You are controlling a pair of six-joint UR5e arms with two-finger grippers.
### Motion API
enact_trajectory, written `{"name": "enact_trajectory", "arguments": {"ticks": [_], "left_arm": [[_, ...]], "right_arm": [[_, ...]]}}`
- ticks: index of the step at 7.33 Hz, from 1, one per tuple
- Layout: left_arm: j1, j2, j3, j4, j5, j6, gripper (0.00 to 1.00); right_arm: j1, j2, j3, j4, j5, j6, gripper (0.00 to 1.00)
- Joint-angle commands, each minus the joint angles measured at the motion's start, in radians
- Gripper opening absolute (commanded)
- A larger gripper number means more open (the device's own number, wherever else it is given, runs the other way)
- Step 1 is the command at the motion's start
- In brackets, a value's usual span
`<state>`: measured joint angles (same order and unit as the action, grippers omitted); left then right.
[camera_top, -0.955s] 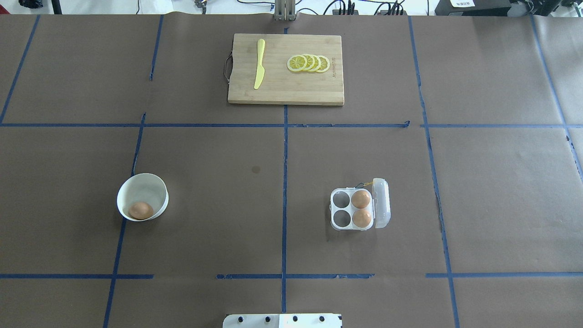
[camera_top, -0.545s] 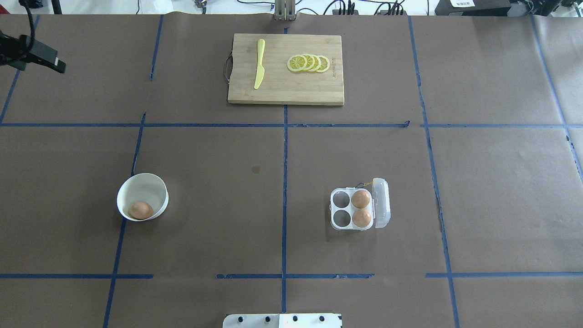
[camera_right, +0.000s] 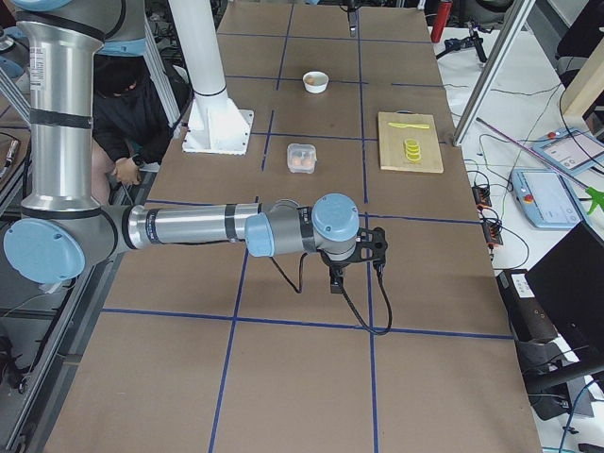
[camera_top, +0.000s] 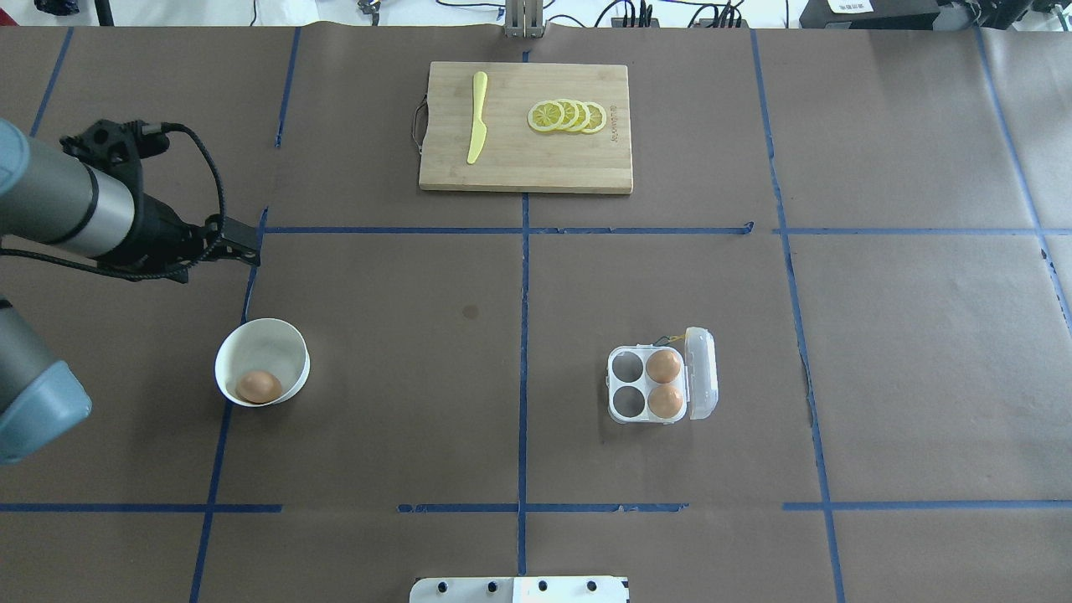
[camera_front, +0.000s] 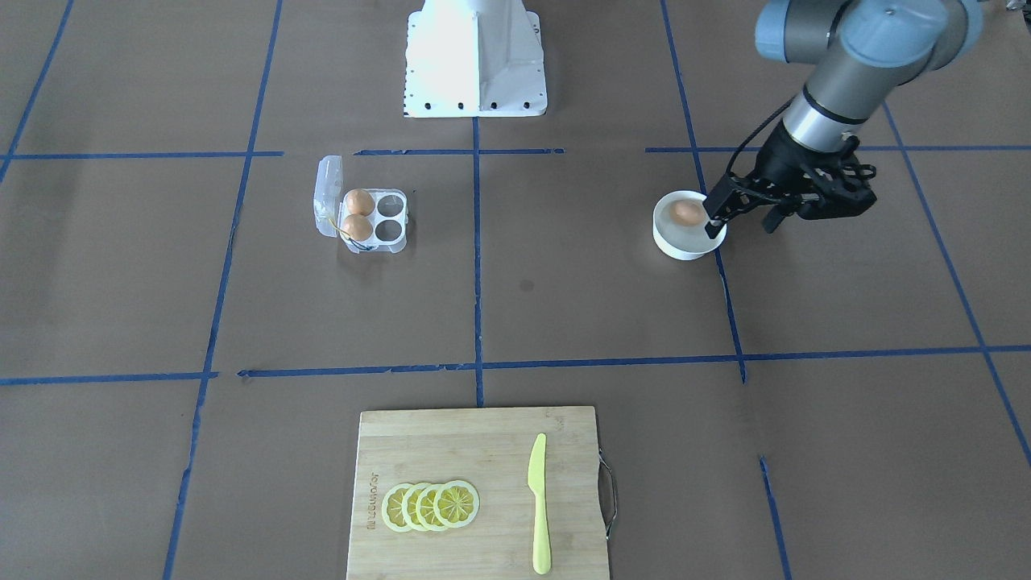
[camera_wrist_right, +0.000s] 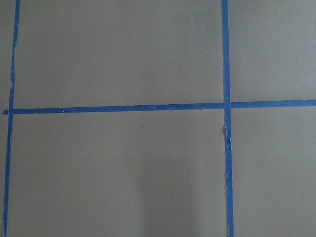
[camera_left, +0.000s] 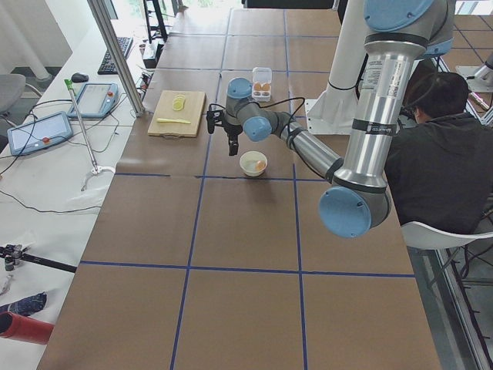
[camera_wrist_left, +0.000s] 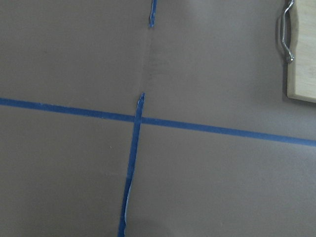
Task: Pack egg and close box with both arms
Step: 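Move the left gripper down over the white bowl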
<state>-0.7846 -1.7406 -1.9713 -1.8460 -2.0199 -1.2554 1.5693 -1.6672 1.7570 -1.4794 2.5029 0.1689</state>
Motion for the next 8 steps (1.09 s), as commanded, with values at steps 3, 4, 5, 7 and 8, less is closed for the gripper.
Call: {"name": "enact_trajectory", "arguments": {"ticks": [3,4,5,7,8], "left_arm": [[0.165,0.024,0.031,-0.001,0.13,-0.073,0.91],[0.203,0.03,0.037,0.001,0.173,-0.061,0.9],[0.209,0.047,0.032,-0.001,0.187,0.005,0.91],[0.211,0.058,0.029,-0.004,0.187,0.118,0.91],[0.214,0.058,0.031,-0.009,0.187,0.143,0.91]], "right_arm": [[0.0,-0.003,0.007,0.004,-0.003,0.047,1.0],[0.0,-0.002,0.012,0.004,-0.003,0.047,1.0],[0.0,-0.002,0.016,0.004,-0.003,0.047,1.0],[0.0,-0.002,0.029,0.004,-0.003,0.046,1.0],[0.0,-0.002,0.033,0.004,-0.003,0.046,1.0]]}}
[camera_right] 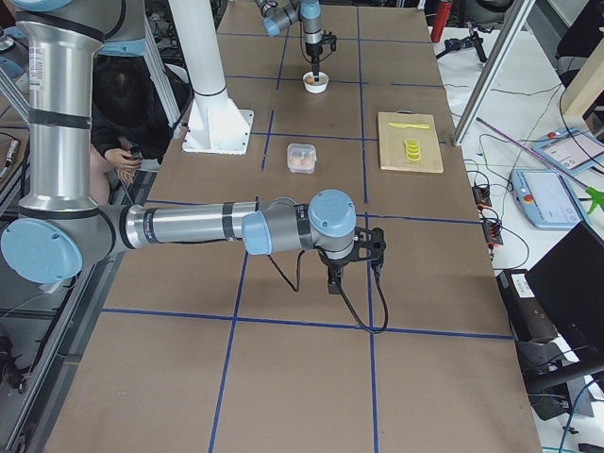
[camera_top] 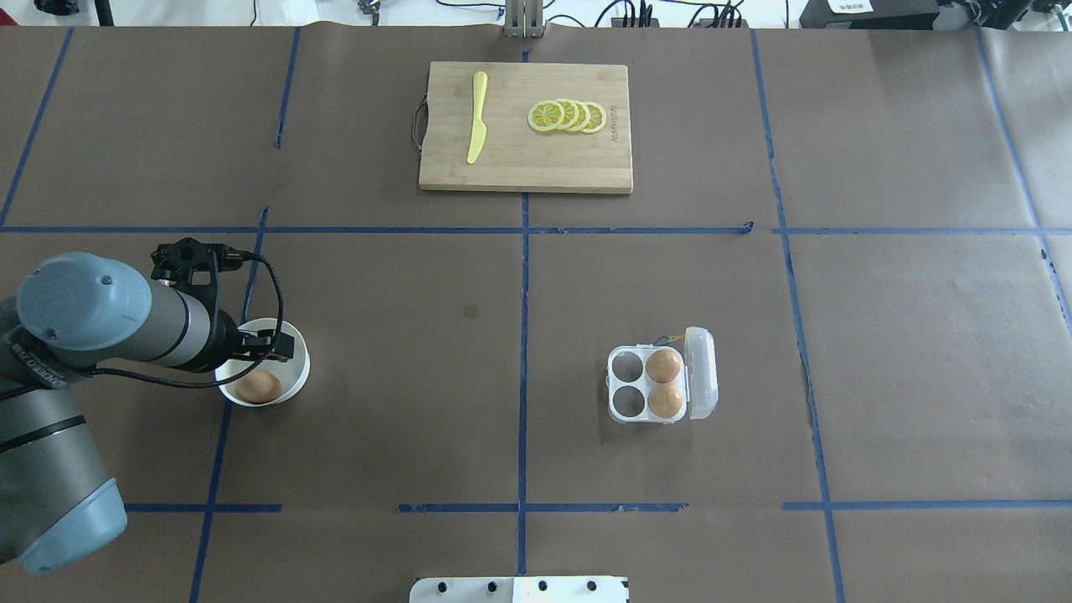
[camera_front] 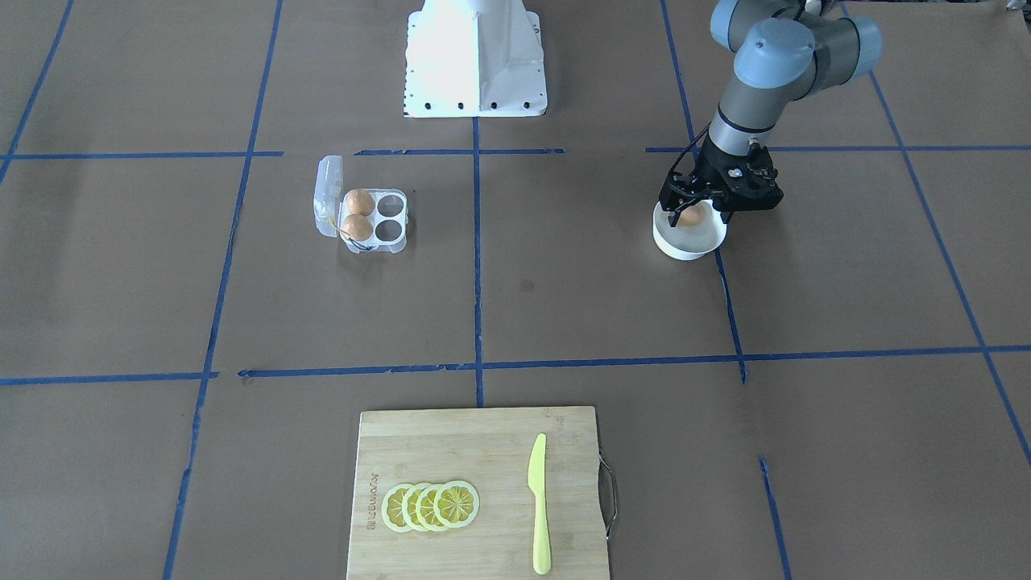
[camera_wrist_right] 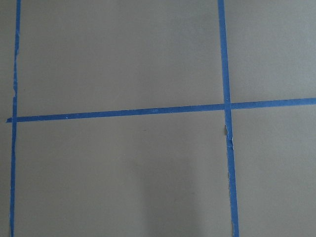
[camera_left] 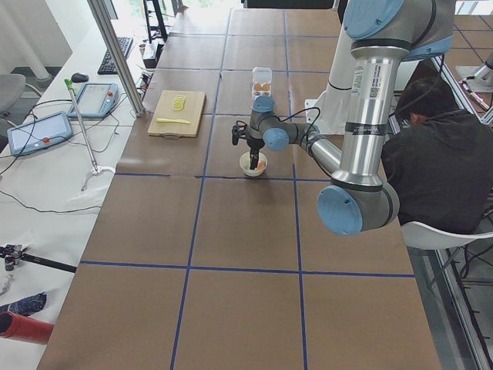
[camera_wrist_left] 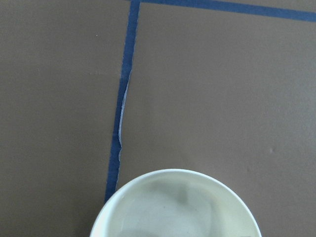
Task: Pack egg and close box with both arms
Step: 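Lower the left gripper into the bowl and close on the brown egg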
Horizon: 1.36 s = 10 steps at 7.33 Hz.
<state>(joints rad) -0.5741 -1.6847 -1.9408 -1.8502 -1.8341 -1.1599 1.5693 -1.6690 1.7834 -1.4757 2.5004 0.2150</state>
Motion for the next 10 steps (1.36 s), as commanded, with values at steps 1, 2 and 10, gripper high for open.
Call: {"name": "enact_trajectory", "arguments": {"ticks": [1,2,10], "left_arm": [[0.005,0.002,0.003,-0.006,-0.005,0.063,0.9],[0.007,0.003,0.012,-0.047,-0.007,0.062,0.89],[0.026,0.016,0.055,-0.112,-0.053,0.062,0.88]], "right_arm": [[0.0,0.0,0.007,0.0,0.0,0.0,1.0],[0.0,0.002,0.007,0.0,0.0,0.0,1.0],[0.0,0.0,0.022,0.0,0.002,0.001,1.0]]}}
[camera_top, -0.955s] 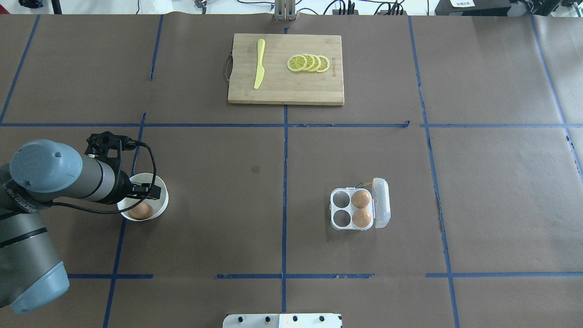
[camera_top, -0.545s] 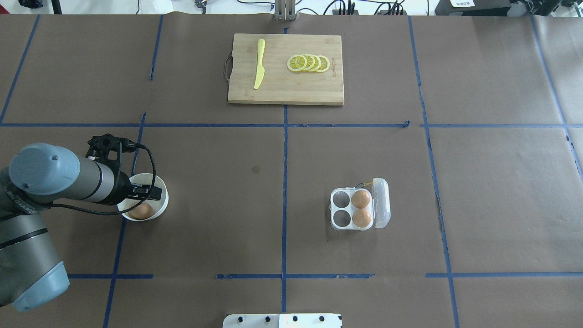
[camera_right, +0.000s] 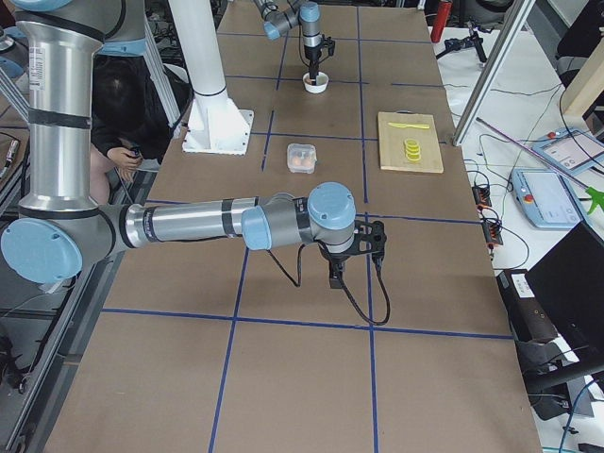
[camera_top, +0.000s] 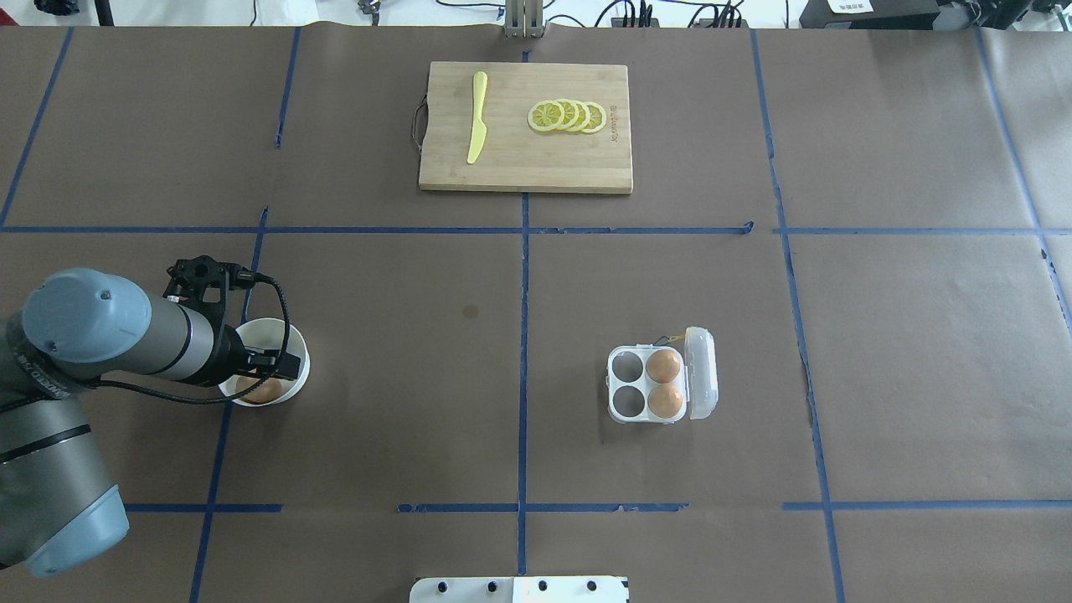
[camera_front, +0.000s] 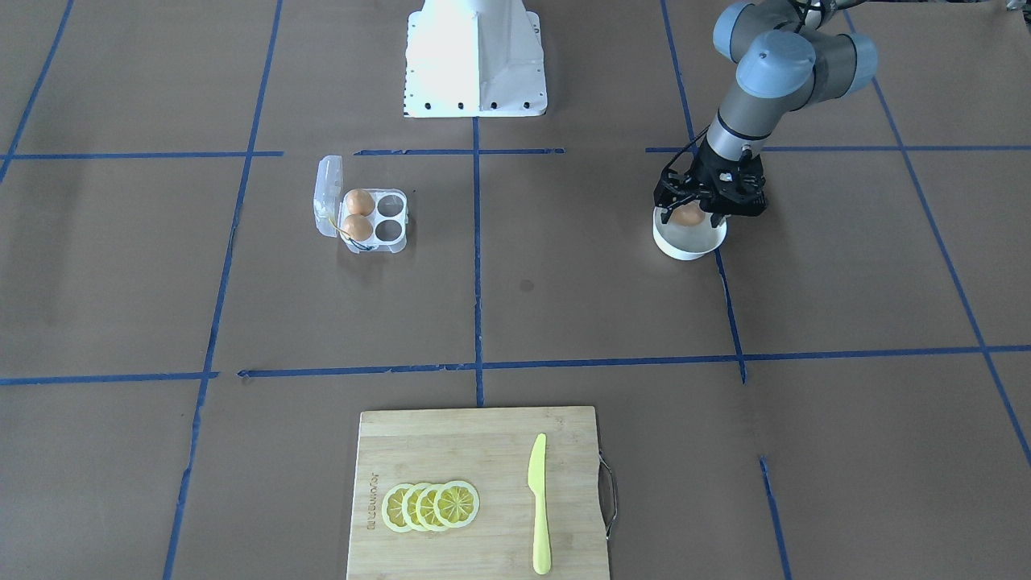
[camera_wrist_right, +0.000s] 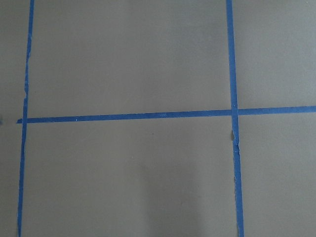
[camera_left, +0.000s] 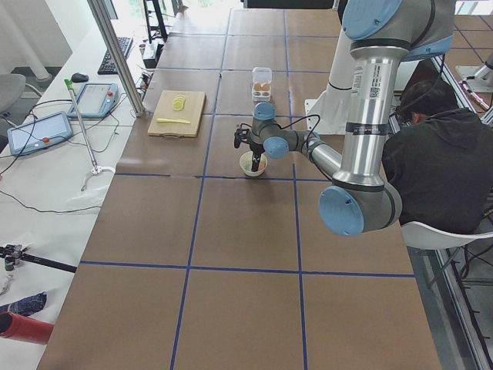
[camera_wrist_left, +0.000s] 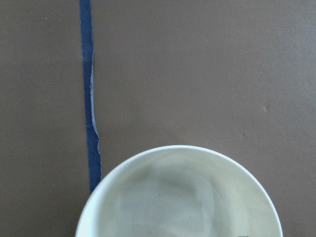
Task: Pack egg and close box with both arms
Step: 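Lower the left gripper into the bowl and close on the brown egg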
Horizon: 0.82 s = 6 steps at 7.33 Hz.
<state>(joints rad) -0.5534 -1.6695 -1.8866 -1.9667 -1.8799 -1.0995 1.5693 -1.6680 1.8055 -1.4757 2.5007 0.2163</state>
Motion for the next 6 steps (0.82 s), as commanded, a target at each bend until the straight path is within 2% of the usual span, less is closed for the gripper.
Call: {"name": "enact_trajectory", "arguments": {"ticks": [1,6], "left_arm": [[0.012,0.019,-0.002,0.006,-0.008,0.003,0.88],[0.027,0.028,-0.003,0.009,-0.01,0.003,0.85]], "right_arm": [[0.0,-0.003,0.0,0.0,0.001,0.0,1.0],[0.0,-0.001,-0.001,-0.002,0.003,0.002,1.0]]}}
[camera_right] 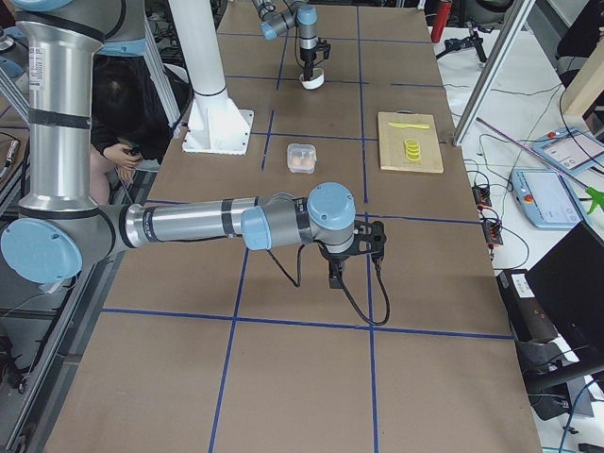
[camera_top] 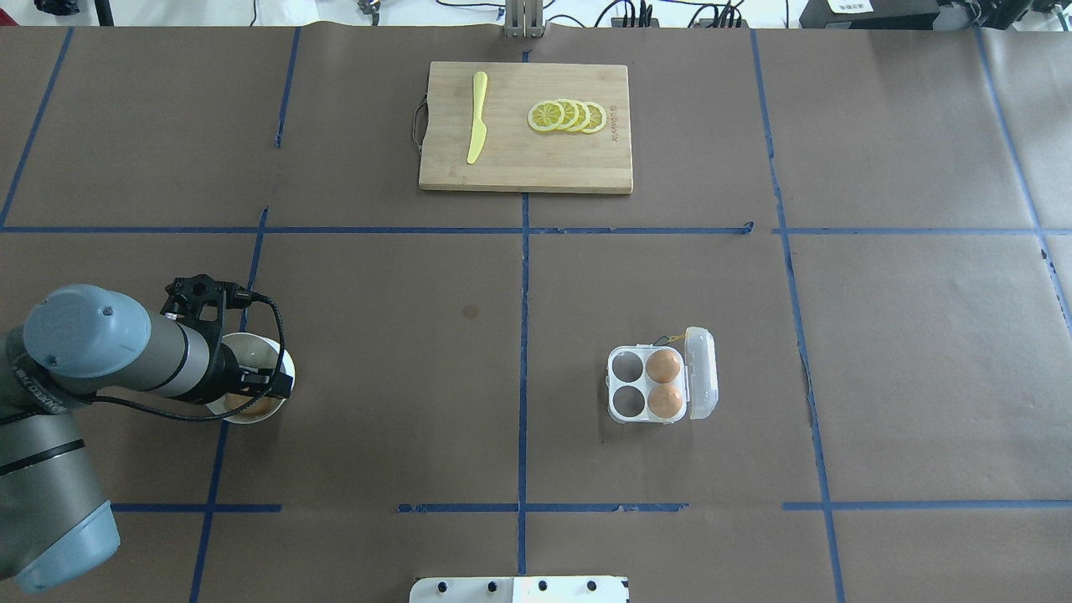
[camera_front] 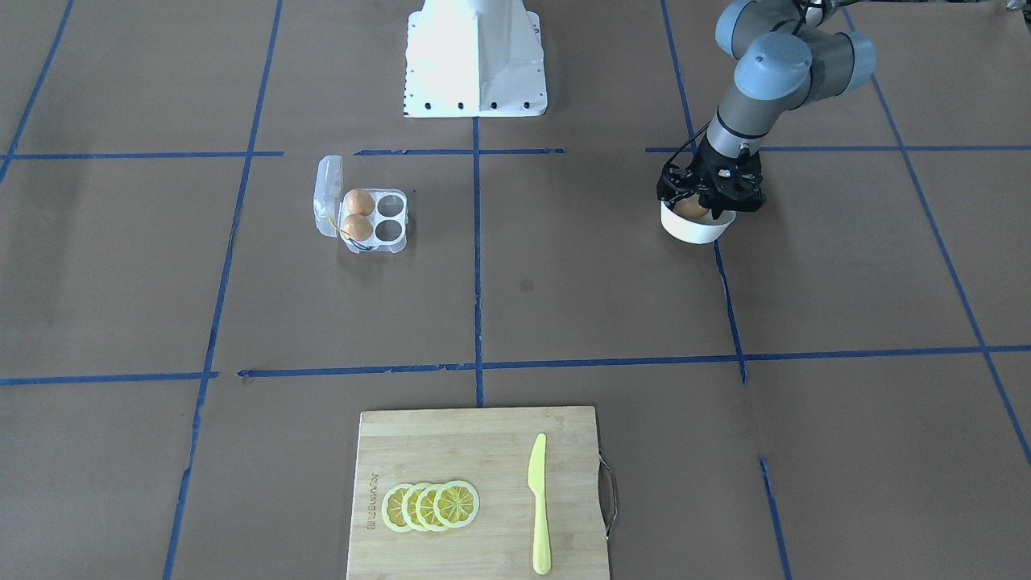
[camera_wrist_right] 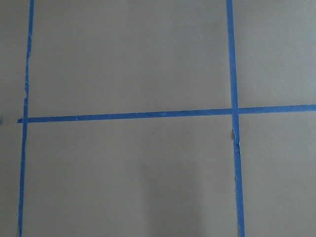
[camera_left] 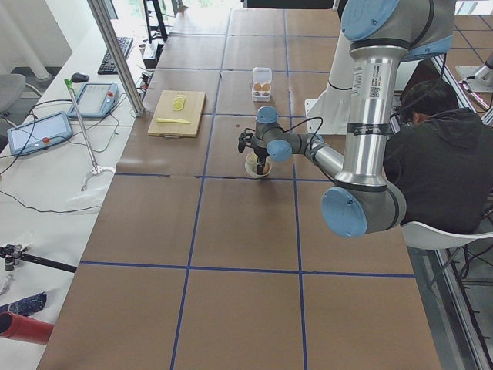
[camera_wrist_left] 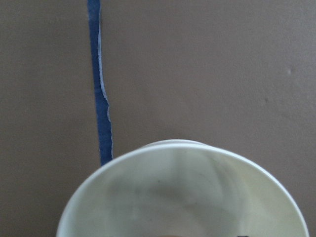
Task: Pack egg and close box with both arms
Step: 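Lower the left gripper into the bowl and close on the brown egg, then lift the egg with the left gripper and carry it over the carton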
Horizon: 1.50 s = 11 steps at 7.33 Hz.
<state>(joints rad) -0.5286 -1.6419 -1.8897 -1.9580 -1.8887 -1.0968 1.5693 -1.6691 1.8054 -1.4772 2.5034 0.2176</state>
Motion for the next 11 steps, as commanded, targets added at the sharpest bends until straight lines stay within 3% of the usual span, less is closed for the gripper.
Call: {"name": "enact_trajectory", "arguments": {"ticks": [1,4,7,9,11], "left_arm": [[0.002,0.001,0.0,0.001,-0.013,0.0,0.77],[0.002,-0.002,-0.031,0.059,-0.02,-0.002,0.16],[-0.013,-0.01,-0.087,0.121,-0.021,-0.002,0.0],[-0.059,-0.059,-0.181,0.261,-0.017,-0.015,0.0],[-0.102,-0.151,-0.194,0.266,-0.018,-0.137,0.0]], "right_arm": [[0.0,-0.001,0.0,0.0,0.0,0.0,1.0],[0.0,-0.001,0.0,0.0,0.002,0.0,1.0],[0.0,0.0,-0.001,0.0,0.003,0.0,1.0],[0.0,0.003,0.0,0.0,0.005,0.002,1.0],[0.003,0.008,0.0,0.0,0.006,0.003,1.0]]}}
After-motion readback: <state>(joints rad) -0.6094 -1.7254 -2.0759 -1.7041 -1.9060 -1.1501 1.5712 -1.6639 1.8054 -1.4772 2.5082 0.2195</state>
